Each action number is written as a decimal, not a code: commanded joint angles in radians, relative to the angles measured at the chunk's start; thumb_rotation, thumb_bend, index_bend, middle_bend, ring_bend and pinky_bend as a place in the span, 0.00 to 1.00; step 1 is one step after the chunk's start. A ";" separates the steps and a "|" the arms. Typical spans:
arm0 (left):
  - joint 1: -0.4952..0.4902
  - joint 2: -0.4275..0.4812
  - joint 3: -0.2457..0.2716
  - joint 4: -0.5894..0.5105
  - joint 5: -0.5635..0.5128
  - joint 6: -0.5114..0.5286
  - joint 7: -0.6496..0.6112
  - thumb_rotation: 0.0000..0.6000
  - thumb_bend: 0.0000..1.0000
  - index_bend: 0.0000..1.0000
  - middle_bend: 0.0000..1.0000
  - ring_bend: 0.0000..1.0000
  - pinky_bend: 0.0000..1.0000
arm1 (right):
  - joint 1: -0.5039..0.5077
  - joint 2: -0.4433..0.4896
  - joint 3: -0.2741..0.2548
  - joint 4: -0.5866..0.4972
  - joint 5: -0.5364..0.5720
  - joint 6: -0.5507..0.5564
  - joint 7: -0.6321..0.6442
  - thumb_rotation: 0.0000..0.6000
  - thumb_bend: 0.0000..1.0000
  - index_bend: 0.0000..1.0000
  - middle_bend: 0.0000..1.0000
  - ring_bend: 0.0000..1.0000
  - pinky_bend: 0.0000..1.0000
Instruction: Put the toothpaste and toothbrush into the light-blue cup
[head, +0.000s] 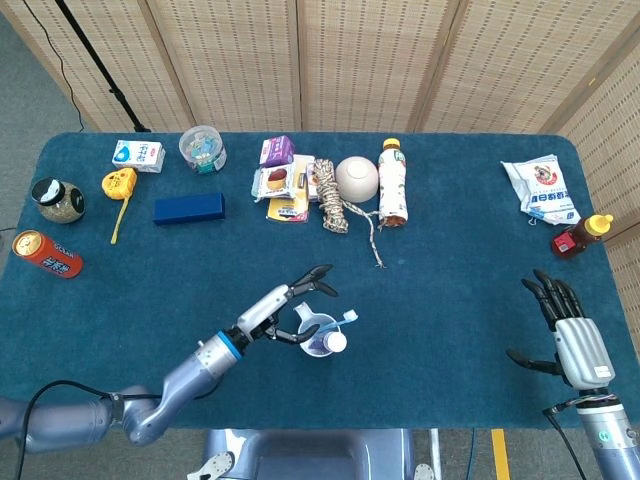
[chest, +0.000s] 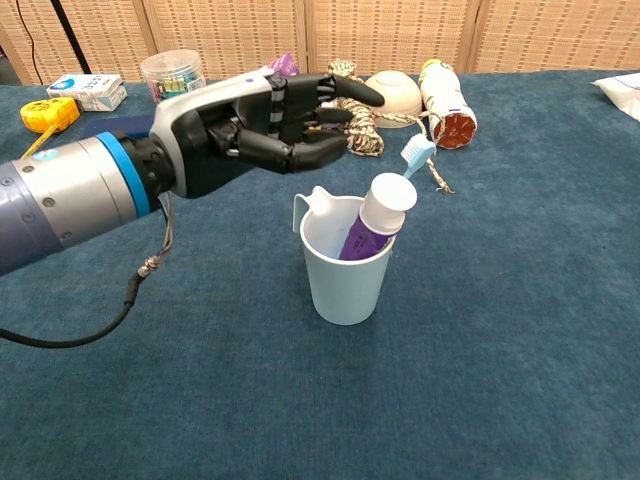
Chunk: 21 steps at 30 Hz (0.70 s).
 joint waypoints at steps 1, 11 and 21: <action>0.019 0.057 -0.007 -0.022 0.021 0.039 -0.016 1.00 0.40 0.24 0.00 0.00 0.00 | 0.000 0.001 -0.001 -0.002 -0.002 0.001 0.000 1.00 0.00 0.09 0.00 0.00 0.00; 0.102 0.425 0.023 -0.144 0.031 0.090 0.267 1.00 0.40 0.00 0.00 0.00 0.00 | -0.003 0.016 -0.006 -0.022 -0.012 0.007 -0.001 1.00 0.00 0.08 0.00 0.00 0.00; 0.339 0.739 0.169 -0.269 0.048 0.263 0.527 1.00 0.40 0.00 0.00 0.00 0.00 | -0.030 0.028 0.019 -0.053 0.020 0.054 -0.155 1.00 0.00 0.08 0.00 0.00 0.00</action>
